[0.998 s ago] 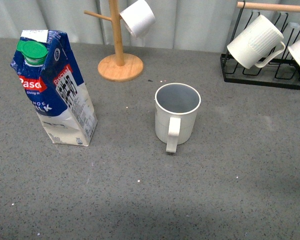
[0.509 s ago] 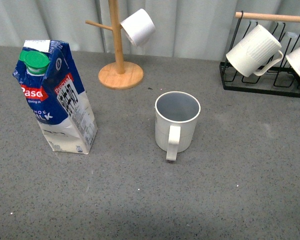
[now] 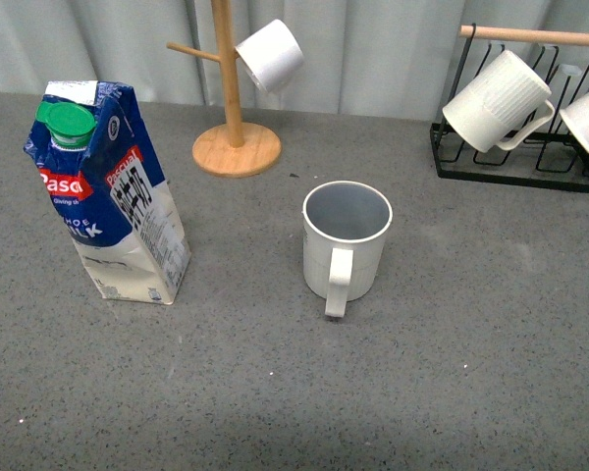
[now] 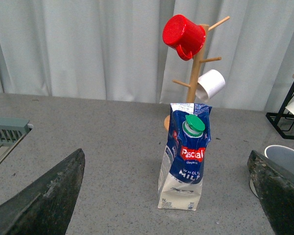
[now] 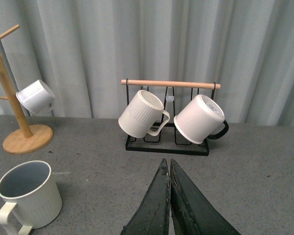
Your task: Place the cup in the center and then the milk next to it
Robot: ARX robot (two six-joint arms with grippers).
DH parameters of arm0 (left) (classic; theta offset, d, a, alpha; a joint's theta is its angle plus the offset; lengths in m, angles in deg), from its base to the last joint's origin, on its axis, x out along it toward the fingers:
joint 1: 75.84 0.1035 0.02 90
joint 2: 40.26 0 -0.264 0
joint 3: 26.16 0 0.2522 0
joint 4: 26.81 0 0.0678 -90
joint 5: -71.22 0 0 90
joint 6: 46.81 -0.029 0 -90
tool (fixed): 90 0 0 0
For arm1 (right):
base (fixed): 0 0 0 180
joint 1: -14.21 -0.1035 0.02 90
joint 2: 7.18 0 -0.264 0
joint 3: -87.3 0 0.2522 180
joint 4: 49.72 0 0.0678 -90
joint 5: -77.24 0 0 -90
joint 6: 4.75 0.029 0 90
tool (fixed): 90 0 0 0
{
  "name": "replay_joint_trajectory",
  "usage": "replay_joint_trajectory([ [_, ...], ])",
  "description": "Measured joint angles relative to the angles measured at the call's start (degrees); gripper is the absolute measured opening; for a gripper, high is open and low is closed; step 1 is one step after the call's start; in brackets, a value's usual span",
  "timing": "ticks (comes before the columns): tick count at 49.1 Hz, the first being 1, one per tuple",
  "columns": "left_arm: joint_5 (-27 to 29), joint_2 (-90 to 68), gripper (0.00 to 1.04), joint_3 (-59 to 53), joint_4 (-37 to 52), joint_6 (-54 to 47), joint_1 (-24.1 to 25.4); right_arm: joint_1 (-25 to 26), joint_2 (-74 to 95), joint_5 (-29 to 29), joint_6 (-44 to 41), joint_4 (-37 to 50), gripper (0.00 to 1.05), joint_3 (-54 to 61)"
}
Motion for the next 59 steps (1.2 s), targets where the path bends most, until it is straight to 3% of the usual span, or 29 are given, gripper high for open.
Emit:
replay_joint_trajectory([
  [34,0.0,0.0,0.98,0.0,0.0,0.0,0.0,0.0,-15.1,0.0,0.0,-14.8,0.01,0.0],
  [39,0.0,0.0,0.98,0.0,0.0,0.0,0.0,0.0,-23.0,0.2,0.0,-24.4,0.01,0.0],
  [49,0.0,0.0,0.98,0.0,0.0,0.0,0.0,0.0,-24.9,0.2,0.0,-25.0,0.01,0.0],
  [52,0.0,0.0,0.98,0.0,0.0,0.0,0.0,0.0,-24.9,0.2,-0.1,-25.0,0.1,0.0],
  [59,0.0,0.0,0.98,0.0,0.0,0.0,0.0,0.0,-25.0,0.2,0.0,-25.0,0.42,0.0],
])
